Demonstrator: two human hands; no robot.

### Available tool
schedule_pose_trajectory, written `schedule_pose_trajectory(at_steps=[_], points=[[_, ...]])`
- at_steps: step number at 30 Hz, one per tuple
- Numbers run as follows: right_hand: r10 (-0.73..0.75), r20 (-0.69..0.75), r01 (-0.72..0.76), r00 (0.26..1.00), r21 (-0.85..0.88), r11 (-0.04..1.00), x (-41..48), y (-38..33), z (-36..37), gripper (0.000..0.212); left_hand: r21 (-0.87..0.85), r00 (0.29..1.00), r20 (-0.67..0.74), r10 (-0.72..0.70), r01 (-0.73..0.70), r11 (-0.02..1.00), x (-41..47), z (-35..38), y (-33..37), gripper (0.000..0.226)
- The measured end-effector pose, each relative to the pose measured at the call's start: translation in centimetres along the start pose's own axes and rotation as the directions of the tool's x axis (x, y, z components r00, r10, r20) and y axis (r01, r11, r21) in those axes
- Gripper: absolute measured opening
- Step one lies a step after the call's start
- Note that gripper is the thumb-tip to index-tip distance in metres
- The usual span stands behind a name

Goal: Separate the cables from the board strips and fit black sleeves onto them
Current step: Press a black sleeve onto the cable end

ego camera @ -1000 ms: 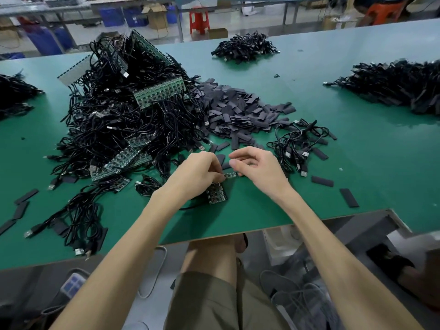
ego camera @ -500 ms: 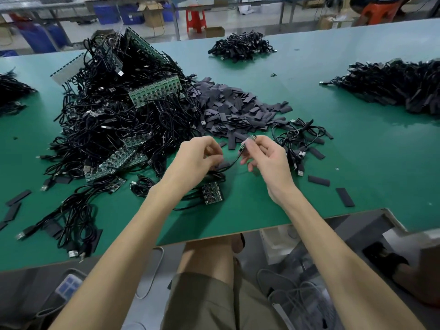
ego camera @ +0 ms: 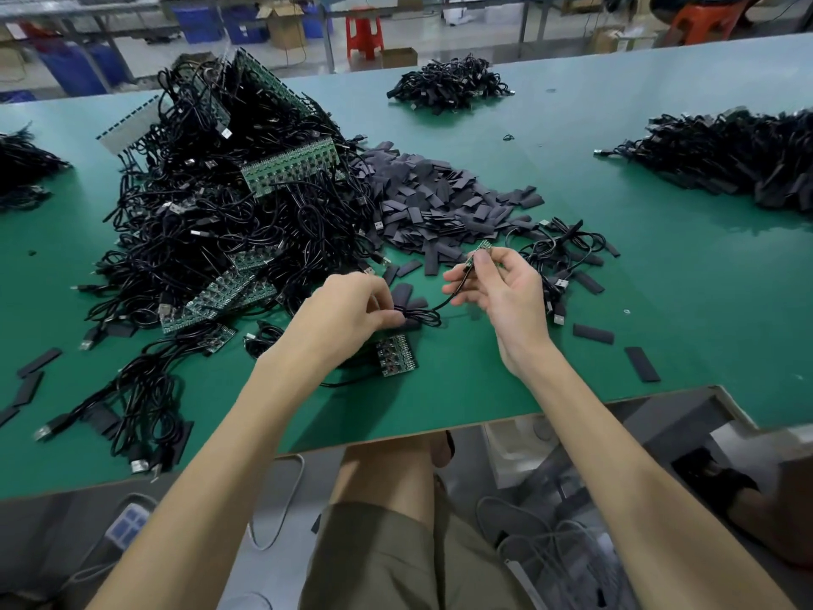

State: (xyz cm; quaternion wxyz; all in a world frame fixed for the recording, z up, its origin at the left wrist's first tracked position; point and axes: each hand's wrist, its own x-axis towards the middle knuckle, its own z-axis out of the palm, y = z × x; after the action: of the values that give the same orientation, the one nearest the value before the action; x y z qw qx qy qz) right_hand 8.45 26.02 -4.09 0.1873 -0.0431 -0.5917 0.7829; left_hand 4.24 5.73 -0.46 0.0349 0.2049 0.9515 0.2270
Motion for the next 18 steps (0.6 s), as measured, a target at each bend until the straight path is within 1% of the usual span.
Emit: schedule_pose_trajectory(at_steps=[1, 3, 5, 7, 10, 12, 14, 18], points=[[-0.006, -0.011, 0.006, 1.000, 0.021, 1.000, 0.1, 0.0, 0.0, 0.010, 0.011, 1.000, 0.027, 0.003, -0.003, 1.000, -0.2, 0.0, -0.1, 0.014], [-0.014, -0.025, 0.015, 1.000, 0.046, 0.999, 0.1, 0.1, 0.0, 0.010, 0.042, 0.999, 0.017, 0.040, -0.041, 0.998, -0.5, 0.3, -0.1, 0.009], [-0.020, -0.030, 0.022, 0.999, 0.063, 0.998, 0.2, 0.1, 0.0, 0.010, 0.079, 0.997, -0.019, 0.081, -0.079, 0.994, -0.6, 0.8, 0.2, 0.011], [-0.025, -0.032, 0.027, 0.999, 0.068, 0.997, 0.2, 0.1, -0.1, 0.010, 0.068, 0.993, -0.047, 0.106, -0.103, 0.992, -0.7, 1.5, 0.6, 0.012], [-0.031, -0.041, 0.033, 0.999, 0.057, 0.998, 0.2, 0.2, -0.2, 0.009, 0.060, 0.993, -0.053, 0.107, -0.104, 0.993, -0.6, 2.3, 1.0, 0.017], [-0.041, -0.041, 0.042, 0.998, 0.021, 0.999, 0.2, 0.3, -0.3, 0.007, 0.043, 0.993, -0.060, 0.099, -0.097, 0.994, -0.4, 2.4, 0.9, 0.019], [-0.055, -0.032, 0.053, 0.998, -0.056, 0.997, 0.3, 0.4, -0.4, 0.008, 0.051, 0.993, -0.054, 0.106, -0.103, 0.993, -0.2, 2.4, 0.9, 0.014], [-0.080, 0.004, 0.080, 0.997, -0.174, 0.982, 0.2, 0.4, -0.4, 0.022, 0.020, 0.992, -0.040, 0.119, -0.119, 0.993, 0.1, 2.6, 0.6, 0.009]])
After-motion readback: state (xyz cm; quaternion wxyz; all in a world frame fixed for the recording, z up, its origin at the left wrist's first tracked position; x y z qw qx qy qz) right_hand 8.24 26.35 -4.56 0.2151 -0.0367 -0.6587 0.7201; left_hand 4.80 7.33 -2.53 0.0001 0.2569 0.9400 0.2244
